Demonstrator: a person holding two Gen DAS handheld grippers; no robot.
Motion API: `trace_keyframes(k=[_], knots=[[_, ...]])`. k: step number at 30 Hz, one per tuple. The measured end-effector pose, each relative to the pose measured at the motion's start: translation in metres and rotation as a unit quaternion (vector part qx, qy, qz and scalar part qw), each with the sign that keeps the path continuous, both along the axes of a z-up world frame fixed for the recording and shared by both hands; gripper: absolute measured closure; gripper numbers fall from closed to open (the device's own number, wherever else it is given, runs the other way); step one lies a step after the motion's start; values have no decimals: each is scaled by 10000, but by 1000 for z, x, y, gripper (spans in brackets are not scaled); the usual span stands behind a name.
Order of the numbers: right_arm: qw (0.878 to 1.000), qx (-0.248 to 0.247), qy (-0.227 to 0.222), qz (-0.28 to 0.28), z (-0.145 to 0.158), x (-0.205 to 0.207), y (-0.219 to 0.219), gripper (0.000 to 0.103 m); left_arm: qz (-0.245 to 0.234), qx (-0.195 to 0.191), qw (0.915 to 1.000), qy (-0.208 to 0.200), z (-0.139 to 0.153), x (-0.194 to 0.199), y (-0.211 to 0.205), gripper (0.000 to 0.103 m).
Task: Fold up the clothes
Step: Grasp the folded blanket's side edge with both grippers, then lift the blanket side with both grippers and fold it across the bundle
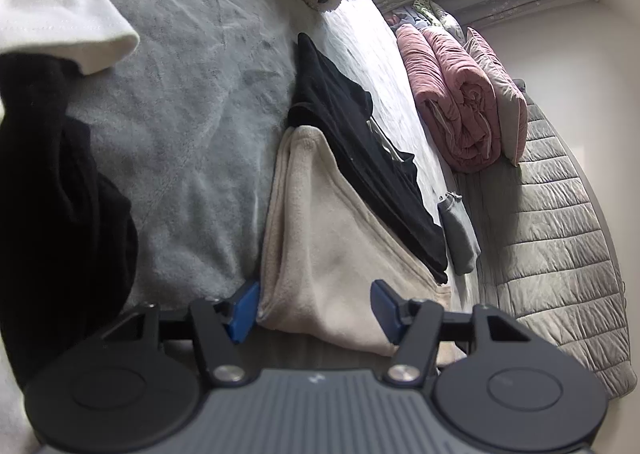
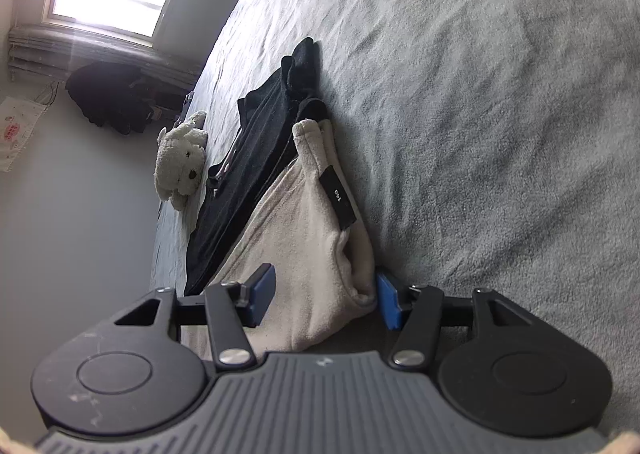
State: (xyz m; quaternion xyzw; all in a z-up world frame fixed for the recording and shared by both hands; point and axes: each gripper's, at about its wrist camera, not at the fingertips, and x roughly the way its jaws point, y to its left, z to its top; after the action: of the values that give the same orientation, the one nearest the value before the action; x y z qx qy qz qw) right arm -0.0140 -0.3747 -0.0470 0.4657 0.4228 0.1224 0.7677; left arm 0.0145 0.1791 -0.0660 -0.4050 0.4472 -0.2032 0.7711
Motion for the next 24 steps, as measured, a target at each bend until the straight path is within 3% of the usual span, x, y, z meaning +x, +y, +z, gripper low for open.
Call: trace_keyframes(k=[3,5,6,8,17,24], knots=[[9999,-54,-11,95,0,1,1,55,-157,-182,9995,213,-6,3,-2,65],[9999,11,26,133,-3,1,0,71,-197,-203,9990,332,-10,4,-3,82],[9999,71,48,135,-4,2,0,75,-180,-197,9990,363,-12,4,-3,85],[9997,189,93,140,-8,2,-1,81,-131,-319,9986,396,-12,3,-2,88],[9964,796,-298,59,5,3,-5,83,57,-981,9952,14,-3,-3,2,90],[9896,1358,-439,-192,16,10,-8,83,434,-1718,9840,-190,8,-1,4,91]])
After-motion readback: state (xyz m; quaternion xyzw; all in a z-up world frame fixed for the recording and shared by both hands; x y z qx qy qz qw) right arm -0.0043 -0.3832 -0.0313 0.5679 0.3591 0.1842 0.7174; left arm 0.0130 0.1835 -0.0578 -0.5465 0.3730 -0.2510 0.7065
